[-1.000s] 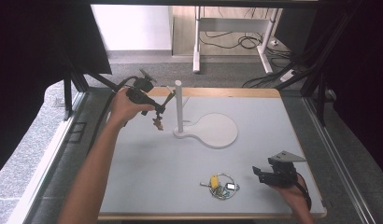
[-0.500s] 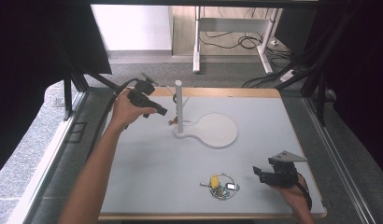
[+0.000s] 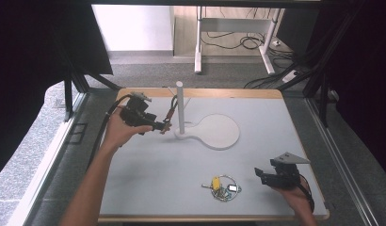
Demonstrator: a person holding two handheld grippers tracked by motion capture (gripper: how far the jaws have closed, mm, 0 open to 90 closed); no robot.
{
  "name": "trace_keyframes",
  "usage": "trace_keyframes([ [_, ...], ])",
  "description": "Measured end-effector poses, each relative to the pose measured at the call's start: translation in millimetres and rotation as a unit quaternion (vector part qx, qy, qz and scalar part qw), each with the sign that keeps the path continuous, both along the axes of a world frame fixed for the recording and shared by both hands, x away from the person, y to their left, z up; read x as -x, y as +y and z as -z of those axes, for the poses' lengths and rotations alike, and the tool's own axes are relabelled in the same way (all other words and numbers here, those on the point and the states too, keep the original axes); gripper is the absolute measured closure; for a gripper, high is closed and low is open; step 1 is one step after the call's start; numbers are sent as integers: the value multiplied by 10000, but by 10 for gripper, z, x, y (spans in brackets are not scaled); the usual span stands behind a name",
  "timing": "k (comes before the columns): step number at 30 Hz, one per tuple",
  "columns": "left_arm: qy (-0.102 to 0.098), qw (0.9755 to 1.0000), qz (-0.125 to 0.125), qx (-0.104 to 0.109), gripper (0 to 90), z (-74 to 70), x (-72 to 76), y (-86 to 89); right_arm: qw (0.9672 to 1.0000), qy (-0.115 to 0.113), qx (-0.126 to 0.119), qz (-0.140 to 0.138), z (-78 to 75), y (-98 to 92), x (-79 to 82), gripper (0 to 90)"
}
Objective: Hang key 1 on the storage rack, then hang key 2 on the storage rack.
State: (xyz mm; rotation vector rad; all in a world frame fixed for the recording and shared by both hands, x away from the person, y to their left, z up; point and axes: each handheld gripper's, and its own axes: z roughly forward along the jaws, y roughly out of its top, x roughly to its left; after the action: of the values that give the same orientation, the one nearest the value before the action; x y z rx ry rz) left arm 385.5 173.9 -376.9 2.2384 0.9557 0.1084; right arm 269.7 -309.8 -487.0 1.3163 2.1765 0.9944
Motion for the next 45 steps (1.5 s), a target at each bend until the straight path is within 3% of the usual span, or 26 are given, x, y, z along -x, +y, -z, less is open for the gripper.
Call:
trace_keyframes([
  [1,-145,9997,-141,-97,400,70,109,21,10000,27,-41,-1,-5,13,2,259],
  [3,-173,9997,-117,-155,400,108,162,30,10000,54,-58,-6,-8,21,4,259],
  [9,-159,9998,-69,82,402,316,435,98,9999,145,-25,-47,-16,46,14,266],
  [11,-208,9997,-67,71,403,394,555,142,9998,193,-41,-49,-13,48,20,278],
  [17,-178,9996,-70,229,402,562,751,209,9991,373,-71,-165,-4,70,12,340],
  [22,-112,9998,-51,144,415,700,848,264,9984,462,18,-329,23,124,4,367],
  [25,-37,9995,-119,280,420,752,860,329,9974,556,54,-455,58,172,-15,405],
  [28,-27,9995,-148,261,420,757,858,363,9963,638,60,-564,70,202,-31,433],
  [33,13,9985,-252,484,424,787,948,429,9928,810,141,-870,52,280,-65,484],
  [35,16,9985,-265,476,424,798,1001,439,9895,989,291,-1015,-2,356,-111,507],
  [36,16,9985,-265,476,424,798,1001,439,9895,989,291,-1015,-2,356,-111,507],
  [38,-5,9984,-240,507,424,780,1038,439,9856,1108,505,-1177,-70,428,-150,518],
  [42,-35,9982,-217,551,424,762,1084,442,9750,1383,941,-1464,-197,607,-237,538],
  [43,-43,9983,-200,542,423,764,1091,442,9692,1543,1033,-1619,-239,702,-273,553],
  [44,-49,9985,-193,518,423,764,1102,443,9692,1543,1033,-1619,-239,702,-273,553],
  [45,-57,9983,-208,548,423,769,1111,441,9665,1627,1076,-1671,-253,753,-287,559],
])
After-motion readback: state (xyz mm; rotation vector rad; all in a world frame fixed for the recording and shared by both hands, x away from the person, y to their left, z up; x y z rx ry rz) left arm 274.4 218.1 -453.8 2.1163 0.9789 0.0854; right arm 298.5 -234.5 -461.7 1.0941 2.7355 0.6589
